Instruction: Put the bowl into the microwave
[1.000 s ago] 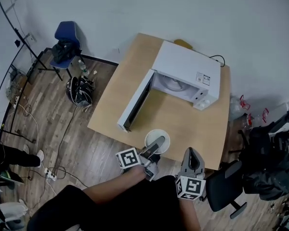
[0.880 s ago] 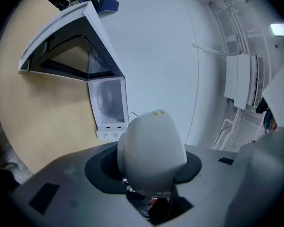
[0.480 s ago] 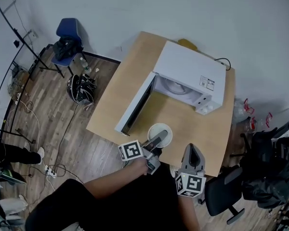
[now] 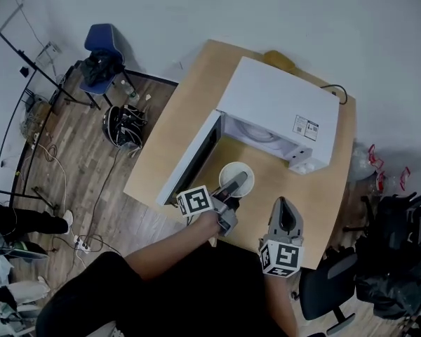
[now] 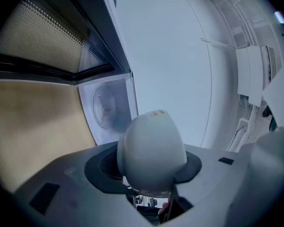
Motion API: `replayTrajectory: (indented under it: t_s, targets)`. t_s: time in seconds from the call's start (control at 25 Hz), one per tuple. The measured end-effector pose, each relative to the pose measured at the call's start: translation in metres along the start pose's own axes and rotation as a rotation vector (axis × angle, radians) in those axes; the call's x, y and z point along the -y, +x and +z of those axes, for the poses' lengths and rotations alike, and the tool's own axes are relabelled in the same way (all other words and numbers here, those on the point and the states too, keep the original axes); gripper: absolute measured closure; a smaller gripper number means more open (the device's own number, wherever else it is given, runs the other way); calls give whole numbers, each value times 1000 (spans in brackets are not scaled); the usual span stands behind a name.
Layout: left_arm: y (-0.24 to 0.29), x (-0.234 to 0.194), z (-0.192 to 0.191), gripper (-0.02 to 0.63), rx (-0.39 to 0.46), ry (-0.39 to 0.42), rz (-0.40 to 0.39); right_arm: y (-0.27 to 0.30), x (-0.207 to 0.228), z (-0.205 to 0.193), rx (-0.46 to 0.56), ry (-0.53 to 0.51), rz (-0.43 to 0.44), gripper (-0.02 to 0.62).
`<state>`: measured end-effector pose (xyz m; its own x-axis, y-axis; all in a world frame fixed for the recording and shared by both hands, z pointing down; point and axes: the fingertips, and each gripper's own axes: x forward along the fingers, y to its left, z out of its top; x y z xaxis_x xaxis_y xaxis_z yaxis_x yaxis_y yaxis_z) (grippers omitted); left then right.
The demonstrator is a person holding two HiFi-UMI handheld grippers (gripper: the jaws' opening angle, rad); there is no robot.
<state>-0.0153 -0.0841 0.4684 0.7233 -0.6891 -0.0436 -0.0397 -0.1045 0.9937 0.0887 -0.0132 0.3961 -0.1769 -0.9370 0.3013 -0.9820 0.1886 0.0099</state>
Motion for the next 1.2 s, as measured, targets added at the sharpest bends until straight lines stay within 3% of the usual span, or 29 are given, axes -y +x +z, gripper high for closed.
replayTrajectory:
  t_s: [0.16,0.48,0.8,1.0,1.2]
  targets:
    - [34,-31,14,413,-6,-52,31,23,16,-5,-26,15,19,540]
    - [85,-89,42,413,-14,-40,102,61,41,-30,-83,93,16,540]
    - [136,-138,65,413,12,-34,148,100,53,-53,-108,63,43,540]
    - [153,-164,72,413,41,-88,202,111,57,-54,-58,38,90,540]
    - [171,-174,77,413,36,-97,215,116,62,-67,-82,31,102,540]
